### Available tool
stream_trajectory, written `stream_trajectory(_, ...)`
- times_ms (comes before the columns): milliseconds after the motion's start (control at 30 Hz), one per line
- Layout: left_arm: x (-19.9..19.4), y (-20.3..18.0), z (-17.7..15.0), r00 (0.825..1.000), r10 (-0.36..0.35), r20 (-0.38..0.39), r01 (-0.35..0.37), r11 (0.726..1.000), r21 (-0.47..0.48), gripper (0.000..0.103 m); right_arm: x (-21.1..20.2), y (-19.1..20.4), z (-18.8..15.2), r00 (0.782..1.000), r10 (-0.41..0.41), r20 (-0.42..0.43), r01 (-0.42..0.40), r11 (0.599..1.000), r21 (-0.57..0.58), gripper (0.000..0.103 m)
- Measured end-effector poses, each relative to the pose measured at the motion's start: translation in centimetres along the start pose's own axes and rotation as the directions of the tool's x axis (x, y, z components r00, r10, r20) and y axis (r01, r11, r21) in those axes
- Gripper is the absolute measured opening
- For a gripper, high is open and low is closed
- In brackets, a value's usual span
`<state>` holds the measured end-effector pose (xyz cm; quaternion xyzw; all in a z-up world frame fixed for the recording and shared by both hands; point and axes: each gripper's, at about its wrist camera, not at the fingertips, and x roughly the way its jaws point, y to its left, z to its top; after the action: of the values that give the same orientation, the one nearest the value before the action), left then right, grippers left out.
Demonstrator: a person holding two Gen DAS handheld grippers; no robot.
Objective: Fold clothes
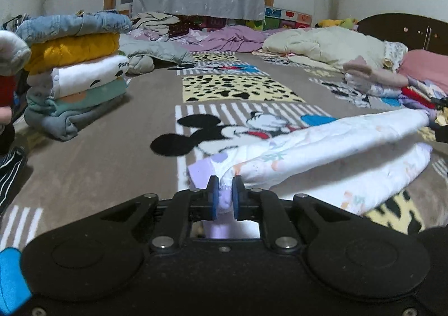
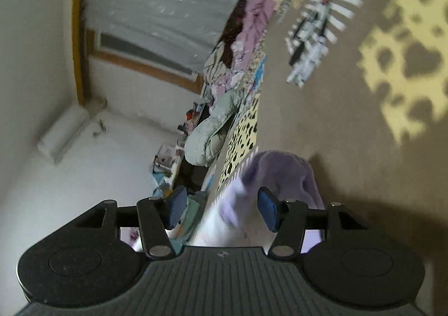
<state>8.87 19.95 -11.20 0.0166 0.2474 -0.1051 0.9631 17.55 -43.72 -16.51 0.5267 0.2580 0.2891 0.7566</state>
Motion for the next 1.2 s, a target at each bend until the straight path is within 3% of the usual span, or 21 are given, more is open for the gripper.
stream_trajectory(67, 0.0, -0.3, -0.3, 1.0, 0.01, -0.004, -0.009, 0.999, 0.033, 0.008, 0.2, -0.3, -0.5, 1.0, -0.024, -0.007, 0.024, 1.0, 0.013, 0.057)
stream_trajectory(100, 0.0, -0.5, -0.4, 1.0, 0.014, -0.006, -0.014, 0.999, 0.049, 0.008, 0.4, -0.4, -0.8, 0.999, -0.042, -0.015, 0.042, 0.999, 0.01, 0.051)
stream_trajectory(133, 0.0, -0.7, -0.6, 1.0, 0.019, -0.007, -0.019, 0.998, 0.066, 0.008, 0.7, -0.4, -1.2, 0.998, -0.06, -0.023, 0.06, 0.998, 0.006, 0.044)
stream_trajectory(167, 0.0, -0.8, -0.7, 1.0, 0.024, -0.009, -0.023, 0.996, 0.082, 0.008, 1.1, -0.4, -1.5, 0.995, -0.09, -0.034, 0.09, 0.996, -0.015, 0.029)
stream_trajectory(267, 0.0, -1.3, -1.0, 0.999, 0.04, -0.009, -0.039, 0.991, 0.131, 0.008, 1.7, 0.2, -2.3, 0.988, -0.15, -0.045, 0.146, 0.986, -0.085, 0.007)
stream_trajectory(500, -1.8, -2.2, 0.1, 0.997, 0.049, 0.06, -0.061, 0.973, 0.221, 0.008, -0.2, 1.7, -2.7, 0.991, -0.133, 0.03, 0.136, 0.98, -0.146, 0.006)
stream_trajectory(633, -1.4, -2.8, -1.8, 0.999, 0.039, -0.011, -0.034, 0.952, 0.303, 0.008, -0.3, 1.2, -3.3, 0.985, -0.172, 0.013, 0.172, 0.975, -0.142, 0.006)
stream_trajectory(700, -1.5, -2.3, -2.5, 0.999, 0.03, -0.042, -0.018, 0.967, 0.256, 0.014, -0.5, 0.9, -3.5, 0.979, -0.203, 0.026, 0.205, 0.97, -0.133, 0.006)
stream_trajectory(767, -1.8, -1.5, -3.1, 0.998, 0.017, -0.06, -0.006, 0.983, 0.185, 0.035, -0.7, 0.6, -3.4, 0.971, -0.234, 0.047, 0.238, 0.964, -0.123, 0.006)
stream_trajectory(833, -2.8, 0.1, -3.2, 1.0, 0.002, -0.031, -0.001, 0.999, 0.036, 0.049, -0.5, 0.4, -3.5, 0.968, -0.244, 0.053, 0.249, 0.961, -0.119, 0.006)
stream_trajectory(900, -3.8, 1.8, -3.3, 1.0, -0.011, 0.001, 0.011, 0.992, -0.126, 0.049, -0.3, 0.1, -3.7, 0.972, -0.231, 0.045, 0.234, 0.968, -0.095, 0.01)
stream_trajectory(933, -4.4, 2.9, -3.6, 1.0, -0.018, 0.022, 0.023, 0.972, -0.232, 0.049, -0.1, -0.1, -3.8, 0.975, -0.22, 0.037, 0.222, 0.971, -0.082, 0.01)
stream_trajectory(1000, -5.2, 4.7, -4.3, 0.997, -0.033, 0.068, 0.06, 0.9, -0.432, 0.049, 0.0, -0.2, -4.1, 0.978, -0.205, 0.026, 0.206, 0.976, -0.066, 0.022)
stream_trajectory(1033, -5.3, 5.5, -4.8, 0.996, -0.041, 0.079, 0.077, 0.848, -0.524, 0.049, 0.0, -0.2, -4.3, 0.978, -0.206, 0.021, 0.207, 0.977, -0.059, 0.041)
stream_trajectory(1067, -5.3, 6.0, -5.3, 0.995, -0.052, 0.089, 0.095, 0.791, -0.605, 0.049, 0.3, -0.1, -4.4, 0.978, -0.207, 0.016, 0.208, 0.976, -0.059, 0.049)
stream_trajectory(1133, -4.9, 6.6, -6.2, 0.991, -0.069, 0.112, 0.129, 0.685, -0.717, 0.049, 0.8, 0.2, -4.7, 0.979, -0.204, 0.002, 0.203, 0.976, -0.075, 0.047)
stream_trajectory(1200, -4.4, 6.7, -6.6, 0.99, -0.072, 0.123, 0.141, 0.616, -0.775, 0.049, 1.5, 0.7, -5.1, 0.973, -0.229, -0.008, 0.226, 0.966, -0.123, 0.039)
